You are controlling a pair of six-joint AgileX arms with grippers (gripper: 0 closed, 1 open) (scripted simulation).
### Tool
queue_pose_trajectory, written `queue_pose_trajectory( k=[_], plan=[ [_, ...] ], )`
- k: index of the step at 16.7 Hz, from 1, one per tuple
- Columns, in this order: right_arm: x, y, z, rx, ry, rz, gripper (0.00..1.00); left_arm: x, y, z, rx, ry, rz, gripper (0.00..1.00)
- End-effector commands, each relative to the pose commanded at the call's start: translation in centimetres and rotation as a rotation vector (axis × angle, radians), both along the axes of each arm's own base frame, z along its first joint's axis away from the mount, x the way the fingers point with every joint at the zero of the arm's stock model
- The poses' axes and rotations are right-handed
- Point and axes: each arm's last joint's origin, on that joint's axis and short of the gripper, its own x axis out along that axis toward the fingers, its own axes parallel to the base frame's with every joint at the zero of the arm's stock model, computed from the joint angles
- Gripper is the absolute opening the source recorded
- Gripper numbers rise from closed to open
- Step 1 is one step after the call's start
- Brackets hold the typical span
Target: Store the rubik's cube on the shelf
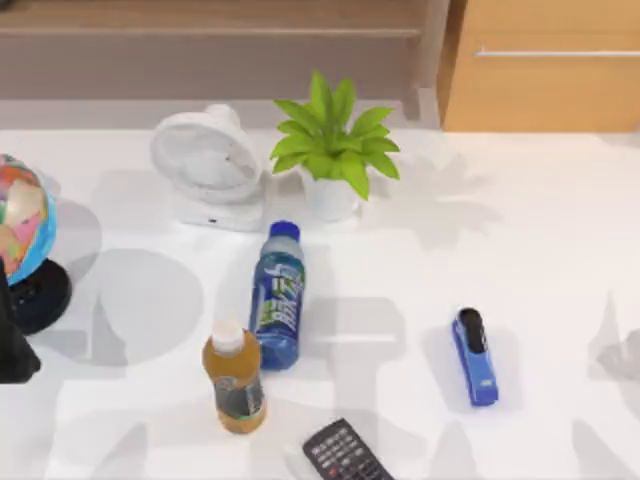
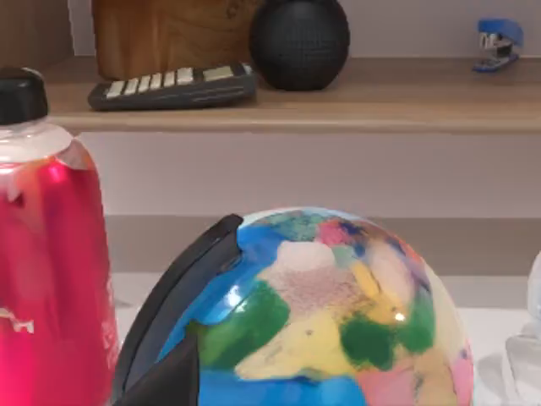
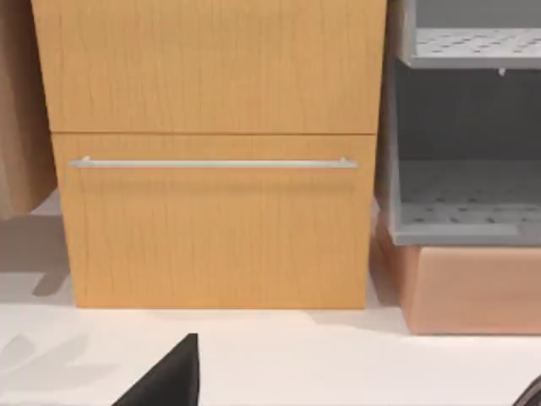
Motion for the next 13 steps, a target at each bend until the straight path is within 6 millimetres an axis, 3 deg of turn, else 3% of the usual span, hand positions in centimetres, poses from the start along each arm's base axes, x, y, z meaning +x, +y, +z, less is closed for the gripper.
queue_pose_trajectory(
  k=[4,8,13],
  plan=[
    [0.1,0.1,0.6,-0.029,-0.009,0.010,1.00,0.0,0.0,0.0,0.000,0.000,0.000,1.00],
    [1.0,0.4,3.5,-0.190,-0.043,0.037,1.00,0.0,0.0,0.0,0.000,0.000,0.000,1.00],
    [5.3,0.9,8.2,-0.508,-0.097,0.032,1.00,0.0,0.0,0.0,0.000,0.000,0.000,1.00]
  ],
)
